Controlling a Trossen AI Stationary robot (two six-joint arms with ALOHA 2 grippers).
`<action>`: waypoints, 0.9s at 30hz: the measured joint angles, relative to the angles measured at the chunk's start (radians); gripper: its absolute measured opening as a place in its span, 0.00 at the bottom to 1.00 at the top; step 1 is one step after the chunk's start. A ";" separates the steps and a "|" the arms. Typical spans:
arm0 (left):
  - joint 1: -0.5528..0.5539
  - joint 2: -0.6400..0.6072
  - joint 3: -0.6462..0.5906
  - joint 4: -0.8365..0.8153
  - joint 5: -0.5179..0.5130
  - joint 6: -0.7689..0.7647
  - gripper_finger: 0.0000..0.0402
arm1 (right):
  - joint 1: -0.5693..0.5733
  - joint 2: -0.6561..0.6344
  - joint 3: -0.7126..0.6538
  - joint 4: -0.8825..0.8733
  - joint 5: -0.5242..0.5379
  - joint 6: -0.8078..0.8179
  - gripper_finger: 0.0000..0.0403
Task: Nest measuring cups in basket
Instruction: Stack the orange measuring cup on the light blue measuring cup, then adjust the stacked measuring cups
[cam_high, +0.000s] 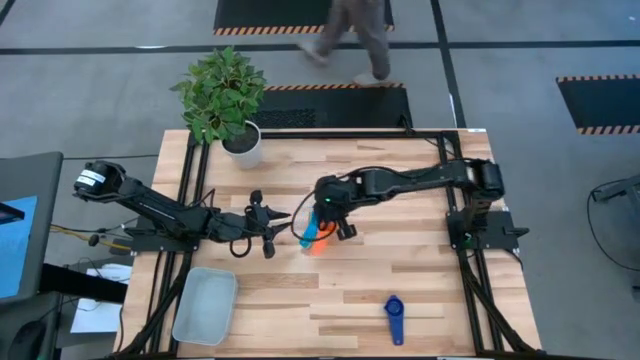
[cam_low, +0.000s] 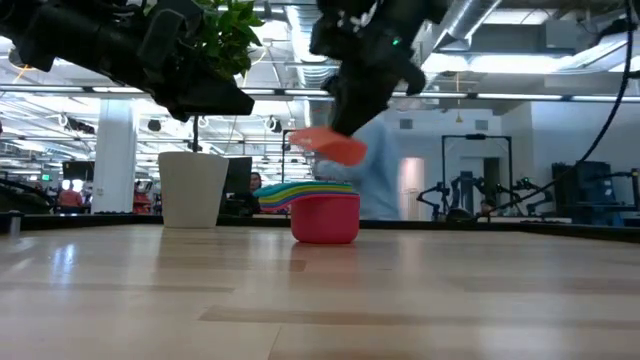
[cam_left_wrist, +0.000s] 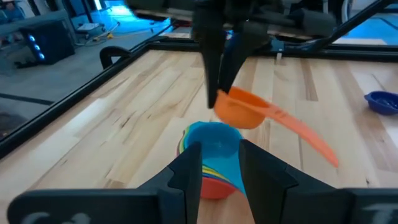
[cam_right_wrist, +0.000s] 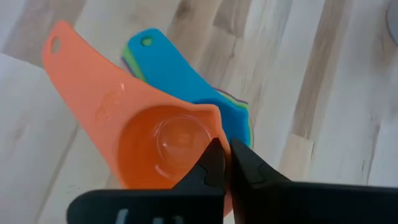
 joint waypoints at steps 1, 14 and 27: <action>0.000 0.000 0.000 -0.007 0.000 -0.004 0.24 | -0.004 0.018 0.013 -0.001 -0.001 -0.003 0.03; 0.000 0.000 0.001 -0.042 -0.001 -0.034 0.24 | -0.088 0.067 0.037 0.029 -0.112 0.145 0.14; 0.000 0.000 0.001 -0.034 0.000 -0.044 0.24 | -0.096 0.067 0.011 0.054 -0.108 0.250 0.29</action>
